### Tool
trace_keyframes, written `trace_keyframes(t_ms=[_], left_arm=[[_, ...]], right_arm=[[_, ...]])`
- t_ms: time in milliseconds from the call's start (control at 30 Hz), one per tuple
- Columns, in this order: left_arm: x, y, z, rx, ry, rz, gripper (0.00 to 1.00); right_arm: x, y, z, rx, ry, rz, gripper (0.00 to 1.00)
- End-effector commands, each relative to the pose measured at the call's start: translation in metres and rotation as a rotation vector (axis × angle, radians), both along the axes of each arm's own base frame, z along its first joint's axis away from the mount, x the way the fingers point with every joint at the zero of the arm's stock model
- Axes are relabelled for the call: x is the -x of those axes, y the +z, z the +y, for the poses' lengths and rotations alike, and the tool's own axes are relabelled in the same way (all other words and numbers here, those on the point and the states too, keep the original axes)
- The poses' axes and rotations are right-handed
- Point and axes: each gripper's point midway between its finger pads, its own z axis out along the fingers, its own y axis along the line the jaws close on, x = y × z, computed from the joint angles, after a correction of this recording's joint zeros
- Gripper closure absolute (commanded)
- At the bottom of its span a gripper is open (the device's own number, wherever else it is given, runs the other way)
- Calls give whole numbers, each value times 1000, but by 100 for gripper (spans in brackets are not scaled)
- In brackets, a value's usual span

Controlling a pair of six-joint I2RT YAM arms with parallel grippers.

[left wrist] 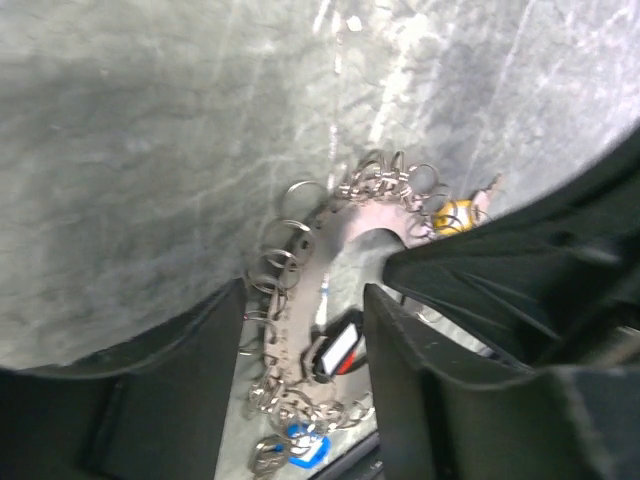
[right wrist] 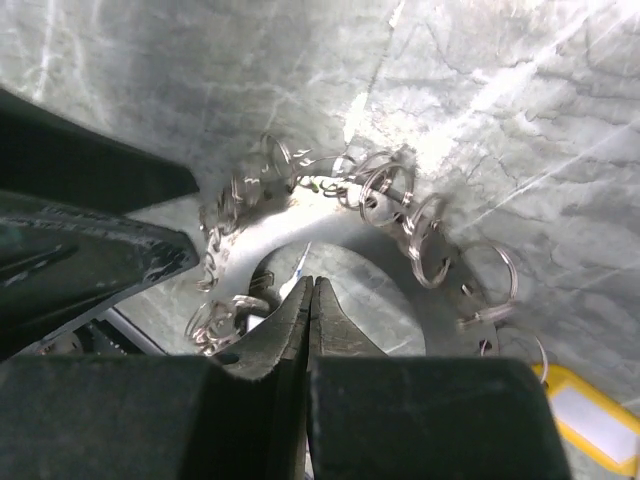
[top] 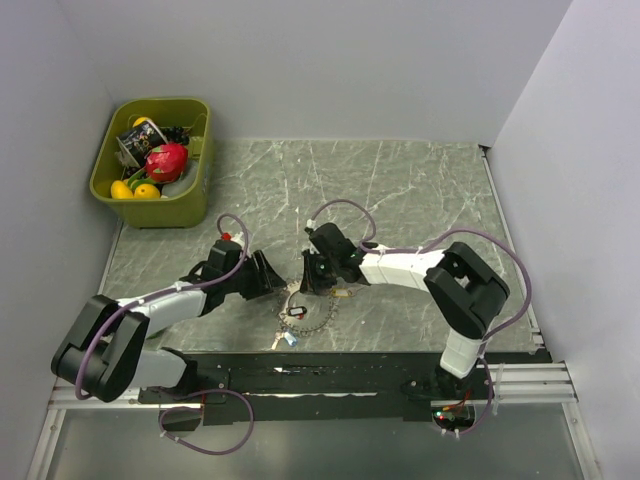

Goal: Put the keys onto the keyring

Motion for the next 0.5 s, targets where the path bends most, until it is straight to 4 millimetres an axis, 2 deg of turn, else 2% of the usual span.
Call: trace_keyframes(t_ms=[0, 100, 167, 267, 467], left_arm=[[-7, 4, 4, -42, 9, -32, 41], [-10, 3, 5, -52, 12, -40, 40], [-13, 4, 4, -51, 5, -51, 41], [-18, 3, 2, -52, -1, -56, 43], [-25, 0, 7, -79, 7, -69, 51]], right_arm=[[-11, 32, 4, -68, 7, -97, 98], [-14, 41, 5, -90, 14, -121, 94], [-17, 47, 8, -110, 23, -136, 83], [-22, 53, 13, -121, 34, -151, 75], [-26, 50, 25, -132, 57, -124, 67]])
